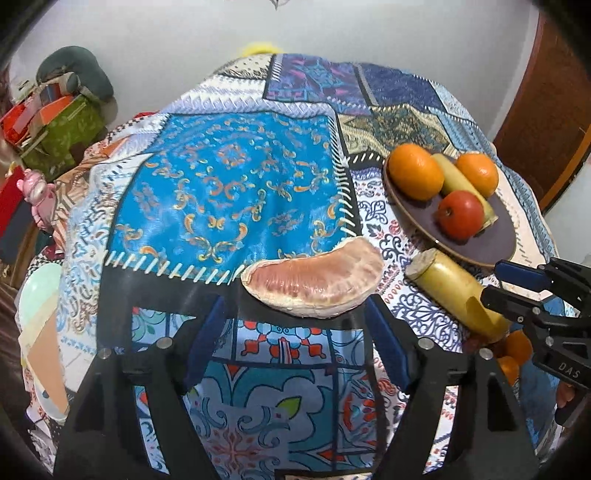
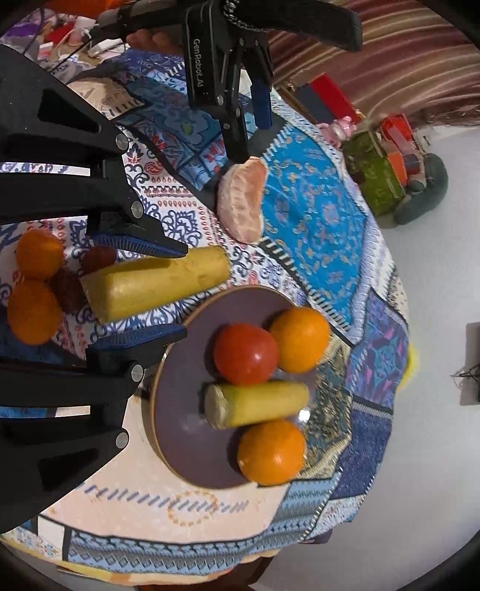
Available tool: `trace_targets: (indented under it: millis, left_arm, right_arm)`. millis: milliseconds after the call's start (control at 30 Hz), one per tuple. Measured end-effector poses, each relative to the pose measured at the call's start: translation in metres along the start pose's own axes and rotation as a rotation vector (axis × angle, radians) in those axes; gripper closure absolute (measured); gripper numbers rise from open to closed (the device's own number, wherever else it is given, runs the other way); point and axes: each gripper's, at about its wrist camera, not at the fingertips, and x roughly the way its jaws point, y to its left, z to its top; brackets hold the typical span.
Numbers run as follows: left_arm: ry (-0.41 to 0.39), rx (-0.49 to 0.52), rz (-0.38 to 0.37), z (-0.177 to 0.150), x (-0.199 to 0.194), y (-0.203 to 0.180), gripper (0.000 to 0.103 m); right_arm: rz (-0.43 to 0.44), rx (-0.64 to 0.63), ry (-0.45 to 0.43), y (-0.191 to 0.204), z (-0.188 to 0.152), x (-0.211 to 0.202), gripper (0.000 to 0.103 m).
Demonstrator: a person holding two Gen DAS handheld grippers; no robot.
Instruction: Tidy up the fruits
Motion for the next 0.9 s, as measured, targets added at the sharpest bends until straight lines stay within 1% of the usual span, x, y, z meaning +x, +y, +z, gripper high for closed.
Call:
trace_targets:
  millis: [100,200,267,467,567,633,733,867,900]
  left_arm:
    - [0.004,0.034,-0.007,0.004,0.008,-0.003,0.023]
    - [-0.024,0.067,-0.014,0.01,0.012,-0.007,0.015]
    - [-0.034,0.094,-0.022,0.016,0.016,-0.01,0.012]
    - [0.012,0.145,-0.018,0.029,0.039,-0.016,0.01]
    - [0.039,0.116,-0.071,0.034,0.049,-0.01,0.009]
    - [0.048,0.104,-0.09,0.035,0.05,-0.008,0.009]
    - [0.066,0.113,-0.116,0.032,0.05,-0.009,0.009]
    - [0.091,0.176,-0.09,0.021,0.047,-0.018,0.009]
    - [0.091,0.177,-0.089,0.019,0.046,-0.018,0.009]
  right_arm:
    - [0.008,0.003,0.023,0.002,-0.001,0.009,0.069]
    - [0.013,0.005,0.041,0.005,-0.003,0.015,0.069]
    - [0.007,0.001,0.043,0.007,-0.005,0.017,0.065]
    - [-0.001,-0.005,0.068,0.007,-0.005,0.028,0.064]
    - [0.006,0.002,0.077,0.006,-0.004,0.033,0.062]
    - [0.009,0.001,0.077,0.006,-0.004,0.035,0.061]
    - [0.012,-0.008,0.081,0.008,-0.004,0.037,0.063]
    - [0.017,-0.001,0.079,0.006,-0.005,0.036,0.064]
    - [0.019,0.002,0.077,0.006,-0.005,0.035,0.065]
